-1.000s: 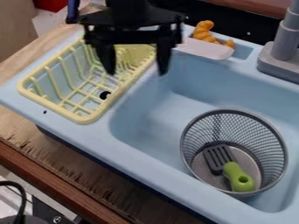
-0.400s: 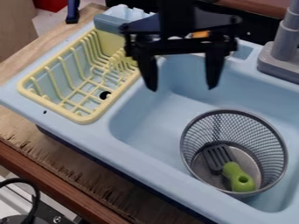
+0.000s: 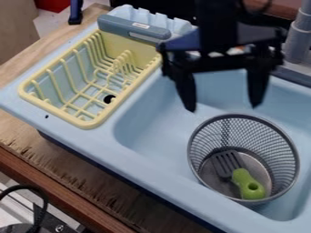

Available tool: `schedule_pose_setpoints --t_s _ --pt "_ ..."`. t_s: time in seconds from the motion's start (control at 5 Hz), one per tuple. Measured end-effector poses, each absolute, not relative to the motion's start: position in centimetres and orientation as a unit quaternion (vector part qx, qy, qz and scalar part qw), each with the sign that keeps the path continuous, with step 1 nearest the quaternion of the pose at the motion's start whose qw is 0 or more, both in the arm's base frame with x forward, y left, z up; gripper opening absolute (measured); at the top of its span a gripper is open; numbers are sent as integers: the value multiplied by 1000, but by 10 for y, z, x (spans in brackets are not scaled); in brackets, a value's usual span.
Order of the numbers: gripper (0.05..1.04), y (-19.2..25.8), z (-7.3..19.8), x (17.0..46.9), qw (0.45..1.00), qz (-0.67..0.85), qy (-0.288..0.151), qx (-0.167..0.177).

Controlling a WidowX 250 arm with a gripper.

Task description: Remove the green spatula in dish drainer

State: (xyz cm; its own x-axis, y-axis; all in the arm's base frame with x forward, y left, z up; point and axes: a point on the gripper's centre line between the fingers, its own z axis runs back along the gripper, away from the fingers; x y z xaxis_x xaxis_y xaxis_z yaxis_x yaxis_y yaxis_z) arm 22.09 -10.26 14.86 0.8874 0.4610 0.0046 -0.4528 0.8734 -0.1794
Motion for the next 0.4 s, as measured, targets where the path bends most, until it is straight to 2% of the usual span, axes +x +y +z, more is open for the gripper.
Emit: schedule_pose_setpoints --t_s 0.2,0.4 --pt "988 -116 141 219 951 289 -16 -111" --pt "988 -124 123 212 931 348 -3 -113"
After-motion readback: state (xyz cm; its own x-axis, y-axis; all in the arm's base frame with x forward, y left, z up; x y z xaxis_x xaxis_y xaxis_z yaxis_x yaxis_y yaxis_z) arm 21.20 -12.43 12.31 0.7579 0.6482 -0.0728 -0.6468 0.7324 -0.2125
